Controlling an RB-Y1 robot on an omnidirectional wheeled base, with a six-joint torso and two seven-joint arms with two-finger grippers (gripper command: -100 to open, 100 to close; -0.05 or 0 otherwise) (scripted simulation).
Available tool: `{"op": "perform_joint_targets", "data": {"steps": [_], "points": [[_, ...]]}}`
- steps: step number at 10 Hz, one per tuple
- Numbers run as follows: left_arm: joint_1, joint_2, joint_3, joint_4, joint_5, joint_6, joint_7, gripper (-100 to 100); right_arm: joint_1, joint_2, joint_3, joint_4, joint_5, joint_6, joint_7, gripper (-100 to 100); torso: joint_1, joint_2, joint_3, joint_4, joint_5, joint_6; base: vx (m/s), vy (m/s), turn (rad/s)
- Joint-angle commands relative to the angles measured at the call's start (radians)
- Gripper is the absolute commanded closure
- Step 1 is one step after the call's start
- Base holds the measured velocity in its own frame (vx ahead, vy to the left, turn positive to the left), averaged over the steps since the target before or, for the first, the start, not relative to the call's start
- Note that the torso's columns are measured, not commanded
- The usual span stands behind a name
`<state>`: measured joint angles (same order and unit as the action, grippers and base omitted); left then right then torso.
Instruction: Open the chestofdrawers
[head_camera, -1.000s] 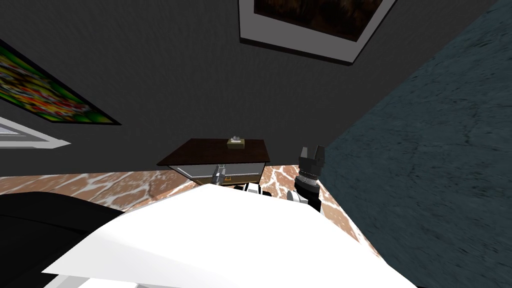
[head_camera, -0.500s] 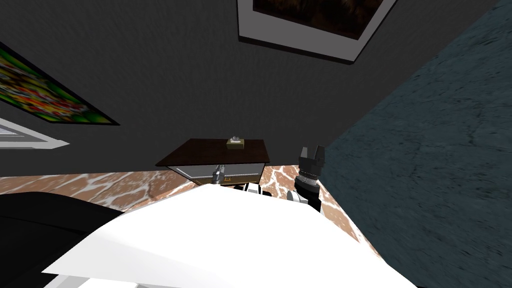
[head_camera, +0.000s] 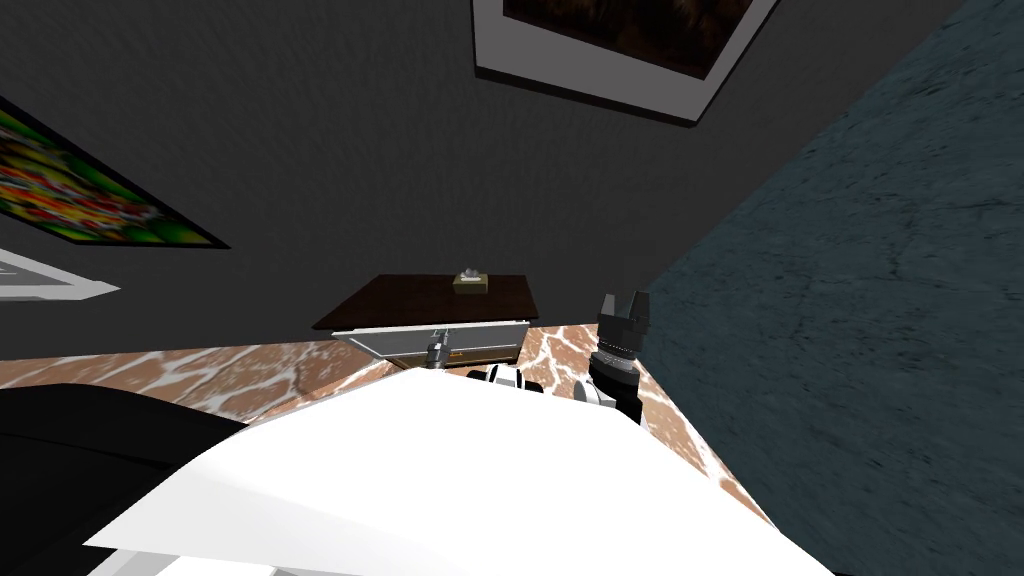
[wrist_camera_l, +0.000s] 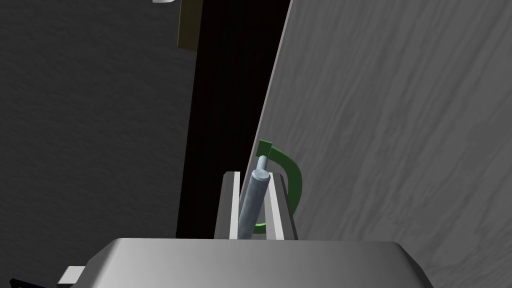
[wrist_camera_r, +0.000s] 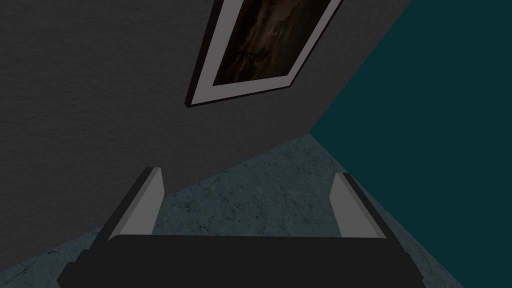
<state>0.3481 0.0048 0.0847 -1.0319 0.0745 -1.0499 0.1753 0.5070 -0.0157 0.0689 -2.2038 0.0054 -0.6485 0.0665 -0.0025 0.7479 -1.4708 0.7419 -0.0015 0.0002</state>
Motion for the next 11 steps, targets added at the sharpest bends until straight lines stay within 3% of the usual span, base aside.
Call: {"op": "perform_joint_targets", "data": {"steps": [1,3,4,5,6,7,8,9,10,11], "points": [[-0.029,-0.029,0.016,-0.027,0.010,0.039,-0.038,100,0.000,0.000,0.000,0.000,0.000,0.000,0.000,0,-0.001,-0.002,-0.001,0.000,-0.001,-0.001,-0.237,0.004,-0.124],[-0.049,-0.050,0.030,-0.045,0.018,0.069,-0.066,100,0.000,0.000,0.000,0.000,0.000,0.000,0.000,0,-0.002,-0.004,-0.003,0.002,-0.004,-0.002,-0.223,0.007,-0.103],[-0.039,-0.046,0.023,-0.022,0.014,0.064,-0.056,100,0.000,0.000,0.000,0.000,0.000,0.000,0.000,0,-0.003,-0.003,-0.003,0.003,-0.005,-0.001,-0.101,-0.005,-0.038],[-0.081,-0.015,-0.001,0.031,0.064,0.060,-0.062,100,0.000,0.000,0.000,0.000,0.000,0.000,0.000,0,-0.002,-0.009,-0.006,0.001,-0.005,-0.002,-0.097,-0.045,-0.018],[-0.081,-0.015,-0.001,0.031,0.064,0.060,-0.062,100,0.000,0.000,0.000,0.000,0.000,0.000,0.000,0,-0.002,-0.010,-0.006,-0.001,-0.002,0.000,-0.107,-0.047,-0.005],[-0.121,0.018,-0.024,0.071,0.107,0.051,-0.064,100,0.000,0.000,0.000,0.000,0.000,0.000,0.000,0,-0.001,-0.010,-0.006,-0.002,0.000,0.001,-0.110,-0.060,-0.018],[-0.124,0.018,-0.024,0.079,0.114,0.051,-0.064,100,0.000,0.000,0.000,0.000,0.000,0.000,0.000,0,-0.001,-0.010,-0.005,-0.002,0.001,0.003,-0.092,-0.052,-0.011],[-0.158,0.051,-0.047,0.111,0.156,0.041,-0.066,100,0.000,0.000,0.000,0.000,0.000,0.000,0.000,0,-0.001,-0.010,-0.005,-0.003,0.001,0.003,-0.112,-0.050,-0.018],[-0.167,0.051,-0.047,0.127,0.165,0.041,-0.066,100,0.000,0.000,0.000,0.000,0.000,0.000,0.000,0,-0.001,-0.010,-0.005,-0.003,0.002,0.004,-0.095,-0.046,-0.014],[-0.209,0.084,-0.071,0.176,0.207,0.031,-0.068,100,0.000,0.000,0.000,0.000,0.000,0.000,0.000,0,-0.001,-0.011,-0.006,-0.004,0.002,0.004,-0.107,-0.066,-0.017]]}}
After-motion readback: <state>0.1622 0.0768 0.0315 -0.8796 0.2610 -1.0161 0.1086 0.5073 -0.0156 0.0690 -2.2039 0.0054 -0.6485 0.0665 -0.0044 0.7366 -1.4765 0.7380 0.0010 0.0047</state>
